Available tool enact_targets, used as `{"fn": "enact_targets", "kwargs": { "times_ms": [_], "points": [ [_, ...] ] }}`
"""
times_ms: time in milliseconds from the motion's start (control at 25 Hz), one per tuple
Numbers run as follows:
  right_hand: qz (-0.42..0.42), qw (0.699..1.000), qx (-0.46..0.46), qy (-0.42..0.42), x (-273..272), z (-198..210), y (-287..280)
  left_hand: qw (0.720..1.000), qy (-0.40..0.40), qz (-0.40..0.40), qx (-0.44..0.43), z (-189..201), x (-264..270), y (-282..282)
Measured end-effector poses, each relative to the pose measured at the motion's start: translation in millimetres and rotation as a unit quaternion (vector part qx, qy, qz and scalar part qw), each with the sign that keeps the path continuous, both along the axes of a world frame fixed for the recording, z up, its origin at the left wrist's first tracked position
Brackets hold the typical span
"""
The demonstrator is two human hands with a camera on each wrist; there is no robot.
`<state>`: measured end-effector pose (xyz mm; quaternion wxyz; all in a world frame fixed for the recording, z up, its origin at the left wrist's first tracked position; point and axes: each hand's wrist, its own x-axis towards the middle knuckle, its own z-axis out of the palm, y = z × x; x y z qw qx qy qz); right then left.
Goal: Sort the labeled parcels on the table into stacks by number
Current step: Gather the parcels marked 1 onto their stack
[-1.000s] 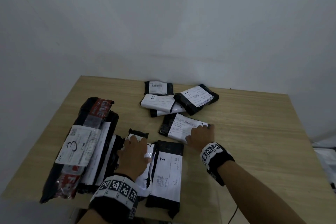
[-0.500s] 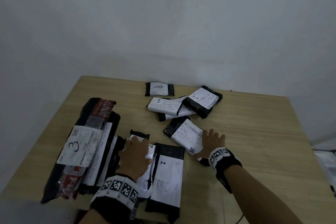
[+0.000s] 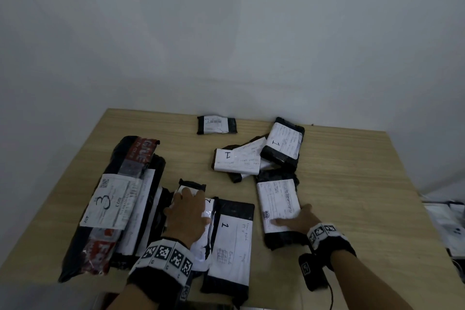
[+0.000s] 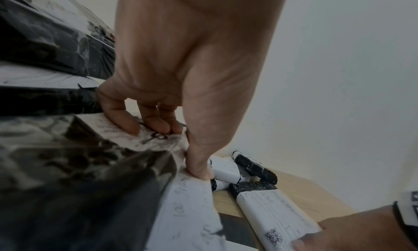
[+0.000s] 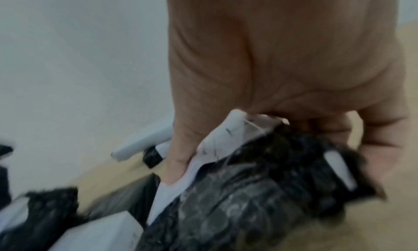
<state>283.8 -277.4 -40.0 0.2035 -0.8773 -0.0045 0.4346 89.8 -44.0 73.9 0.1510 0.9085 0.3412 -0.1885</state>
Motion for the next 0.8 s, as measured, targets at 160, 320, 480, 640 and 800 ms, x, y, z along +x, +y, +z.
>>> {"fn": "enact_targets", "kwargs": {
  "times_ms": [160, 320, 480, 640, 800],
  "points": [
    [-0.094, 0.984, 0.151, 0.007, -17, 7, -25, 1.000, 0.021, 0.004, -0.003, -7, -1, -2],
    [-0.166, 0.936, 0.268, 0.155, -38, 33, -37, 0.999, 0.040, 0.008, -0.002, -10, -1, -6],
    [-0.076, 0.926, 0.270, 0.253, -72, 31, -32, 0.998, 0.060, 0.002, 0.004, -9, -4, -12],
    [0.066, 0.946, 0.186, 0.257, -108, 6, -26, 0.997, 0.070, -0.005, -0.016, -13, -12, -28],
    [0.084, 0.950, 0.158, 0.257, -130, 14, -31, 0.997, 0.068, -0.019, -0.009, -12, -20, -44]
  ]
}}
